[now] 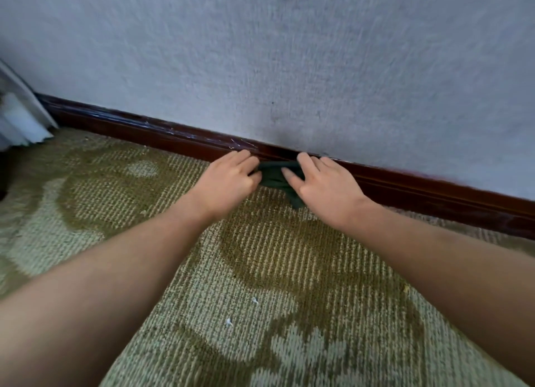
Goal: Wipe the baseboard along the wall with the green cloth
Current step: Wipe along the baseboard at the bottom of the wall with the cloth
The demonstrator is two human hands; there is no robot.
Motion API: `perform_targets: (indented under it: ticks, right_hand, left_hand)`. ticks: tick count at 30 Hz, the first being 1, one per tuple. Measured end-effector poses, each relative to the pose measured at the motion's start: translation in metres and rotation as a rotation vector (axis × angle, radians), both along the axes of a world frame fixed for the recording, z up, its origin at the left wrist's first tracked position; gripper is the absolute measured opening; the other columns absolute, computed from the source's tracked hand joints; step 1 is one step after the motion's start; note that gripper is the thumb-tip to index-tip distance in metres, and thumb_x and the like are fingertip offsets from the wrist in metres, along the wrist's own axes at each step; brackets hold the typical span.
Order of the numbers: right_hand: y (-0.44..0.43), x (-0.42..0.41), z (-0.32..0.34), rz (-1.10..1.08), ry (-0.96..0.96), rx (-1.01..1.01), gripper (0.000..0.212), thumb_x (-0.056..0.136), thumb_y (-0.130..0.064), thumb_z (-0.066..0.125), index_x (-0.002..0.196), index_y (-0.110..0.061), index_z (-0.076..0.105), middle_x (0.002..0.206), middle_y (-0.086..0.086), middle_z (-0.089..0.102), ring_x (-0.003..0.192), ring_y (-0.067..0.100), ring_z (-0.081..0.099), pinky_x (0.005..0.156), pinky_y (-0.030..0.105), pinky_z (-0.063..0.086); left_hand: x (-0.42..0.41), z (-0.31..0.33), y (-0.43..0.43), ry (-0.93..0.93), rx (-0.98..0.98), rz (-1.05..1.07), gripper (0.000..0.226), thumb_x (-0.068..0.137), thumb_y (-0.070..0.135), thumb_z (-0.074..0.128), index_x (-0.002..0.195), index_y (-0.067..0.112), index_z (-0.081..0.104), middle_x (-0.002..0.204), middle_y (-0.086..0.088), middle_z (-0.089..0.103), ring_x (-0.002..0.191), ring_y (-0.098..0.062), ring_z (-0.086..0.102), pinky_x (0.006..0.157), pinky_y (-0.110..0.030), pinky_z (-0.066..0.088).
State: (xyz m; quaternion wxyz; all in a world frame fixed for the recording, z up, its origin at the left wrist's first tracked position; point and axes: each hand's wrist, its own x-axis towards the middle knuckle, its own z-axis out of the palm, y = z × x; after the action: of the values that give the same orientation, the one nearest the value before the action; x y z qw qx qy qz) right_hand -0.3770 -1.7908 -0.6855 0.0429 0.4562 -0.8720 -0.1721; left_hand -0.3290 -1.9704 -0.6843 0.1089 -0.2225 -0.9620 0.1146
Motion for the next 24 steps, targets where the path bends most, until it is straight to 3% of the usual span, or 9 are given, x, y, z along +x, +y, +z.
perform_targets:
  ticks: [5,14,24]
  right_hand:
    - [0.001,-0.006,0.001,-0.010,-0.001,-0.026,0.057,0.092,-0.009,0.040,0.145,-0.005,0.016,0.133,0.021,0.025,0.119,0.032,0.037,0.099,0.036,0.028]
    - [-0.008,-0.030,-0.012,-0.099,-0.062,-0.075,0.061,0.091,-0.007,0.042,0.146,-0.007,0.015,0.132,0.017,0.027,0.115,0.030,0.041,0.100,0.035,0.029]
    - [-0.012,-0.035,-0.021,-0.146,-0.067,-0.044,0.061,0.093,-0.007,0.040,0.146,-0.008,0.011,0.132,0.015,0.029,0.117,0.029,0.040,0.102,0.035,0.029]
  left_hand:
    - [-0.007,0.007,0.000,0.047,-0.014,-0.039,0.007,0.064,-0.001,0.070,0.070,0.001,0.072,0.068,-0.012,0.062,0.065,-0.029,0.061,0.059,-0.030,0.051]
    - [-0.041,0.007,-0.004,0.019,-0.066,-0.066,0.016,0.054,-0.003,0.079,0.067,0.003,0.072,0.065,-0.009,0.064,0.065,-0.029,0.061,0.056,-0.028,0.051]
    - [-0.062,-0.010,-0.026,0.000,-0.047,-0.156,0.027,0.050,-0.001,0.083,0.075,0.003,0.073,0.072,-0.009,0.066,0.073,-0.028,0.062,0.068,-0.031,0.053]
